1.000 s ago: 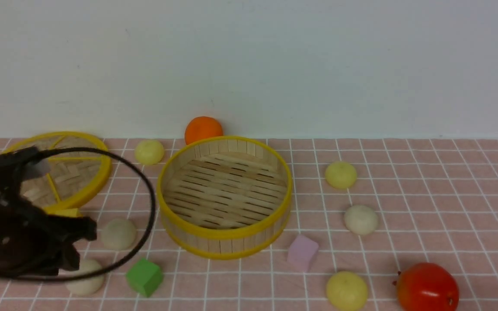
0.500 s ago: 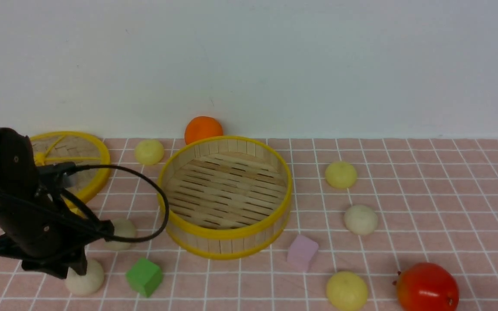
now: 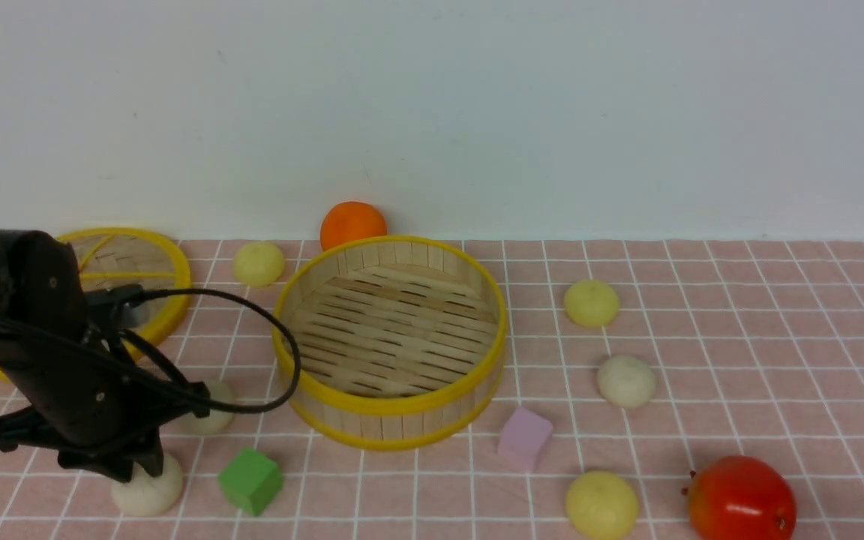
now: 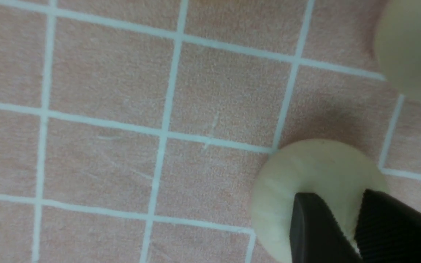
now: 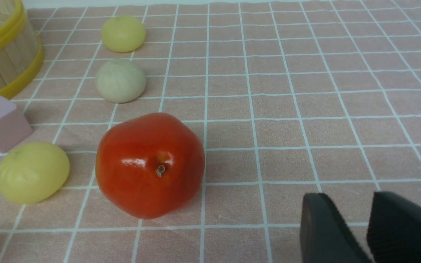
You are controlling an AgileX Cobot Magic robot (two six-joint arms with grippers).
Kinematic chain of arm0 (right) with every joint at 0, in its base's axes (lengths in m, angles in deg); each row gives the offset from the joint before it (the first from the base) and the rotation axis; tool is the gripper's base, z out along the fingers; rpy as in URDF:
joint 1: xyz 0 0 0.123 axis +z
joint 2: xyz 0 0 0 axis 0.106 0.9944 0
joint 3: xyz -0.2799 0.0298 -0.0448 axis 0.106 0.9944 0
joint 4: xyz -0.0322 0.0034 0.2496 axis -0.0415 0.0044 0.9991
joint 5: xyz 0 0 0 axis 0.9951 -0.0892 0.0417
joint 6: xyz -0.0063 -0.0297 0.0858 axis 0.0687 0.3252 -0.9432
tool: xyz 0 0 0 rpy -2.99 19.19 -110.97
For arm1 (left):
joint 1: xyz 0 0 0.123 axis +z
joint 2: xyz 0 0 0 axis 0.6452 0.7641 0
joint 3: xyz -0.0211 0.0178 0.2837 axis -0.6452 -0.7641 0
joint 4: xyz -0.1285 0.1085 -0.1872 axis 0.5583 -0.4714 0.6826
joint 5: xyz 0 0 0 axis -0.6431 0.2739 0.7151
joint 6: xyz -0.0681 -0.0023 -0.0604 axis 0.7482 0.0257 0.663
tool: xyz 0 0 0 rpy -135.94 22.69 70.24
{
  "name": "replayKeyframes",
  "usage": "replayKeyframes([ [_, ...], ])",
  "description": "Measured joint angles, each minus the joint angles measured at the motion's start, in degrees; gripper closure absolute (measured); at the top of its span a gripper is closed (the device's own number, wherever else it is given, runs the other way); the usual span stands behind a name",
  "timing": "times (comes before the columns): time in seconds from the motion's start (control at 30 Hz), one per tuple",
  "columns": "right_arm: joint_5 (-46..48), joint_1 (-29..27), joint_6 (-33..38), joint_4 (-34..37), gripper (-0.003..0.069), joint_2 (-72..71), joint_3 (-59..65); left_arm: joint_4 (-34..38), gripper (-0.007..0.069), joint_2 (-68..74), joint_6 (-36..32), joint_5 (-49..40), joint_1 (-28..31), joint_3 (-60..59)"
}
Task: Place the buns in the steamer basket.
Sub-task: Use the left arm to grab a steamed stuffed bun, then use the left arm to put the steamed stuffed bun into the steamer
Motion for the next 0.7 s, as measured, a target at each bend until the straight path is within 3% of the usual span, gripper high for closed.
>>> replayKeyframes([
  [0.13,0.0,0.0,0.0,0.0,0.042,0.0,0.0,-0.42,0.0384,0.83,0.0,0.42,0.0,0.11],
  [0.23,0.0,0.0,0.0,0.0,0.042,0.0,0.0,-0.52,0.0426,0.83,-0.53,0.47,0.0,0.41],
  [0.43,0.0,0.0,0.0,0.0,0.042,0.0,0.0,-0.6,0.0612,0.77,-1.17,-4.52,0.0,2.86],
  [0.7,0.0,0.0,0.0,0.0,0.042,0.0,0.0,1.64,0.0612,-5.43,-1.23,-13.46,-0.1,13.87],
])
